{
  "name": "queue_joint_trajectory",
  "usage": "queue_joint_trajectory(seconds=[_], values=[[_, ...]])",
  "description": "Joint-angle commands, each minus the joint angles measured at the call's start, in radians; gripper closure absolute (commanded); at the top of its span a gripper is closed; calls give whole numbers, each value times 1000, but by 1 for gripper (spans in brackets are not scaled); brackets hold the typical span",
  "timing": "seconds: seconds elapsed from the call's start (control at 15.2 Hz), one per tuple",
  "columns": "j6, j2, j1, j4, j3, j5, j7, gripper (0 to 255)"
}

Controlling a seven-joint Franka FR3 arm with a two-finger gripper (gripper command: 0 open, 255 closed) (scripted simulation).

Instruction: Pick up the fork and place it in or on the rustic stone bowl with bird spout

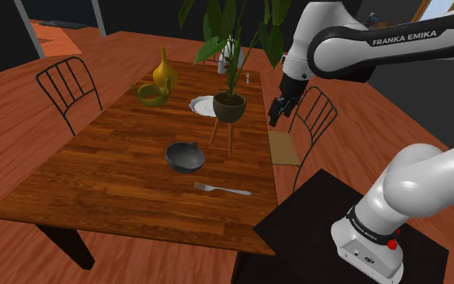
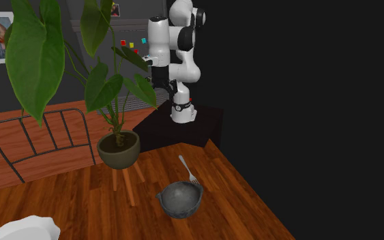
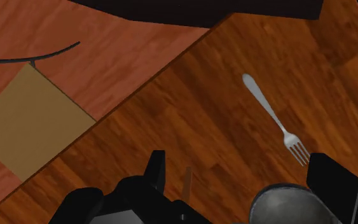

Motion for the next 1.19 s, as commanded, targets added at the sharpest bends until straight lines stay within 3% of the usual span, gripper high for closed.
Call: queue_joint_trajectory(seconds=[0.0,0.59,1.12], values=[[71,60,15,-11,16,7,-7,0],[352,374,65,13,80,5,-36,0],[548,682,100,112,129,-72,-21,0]])
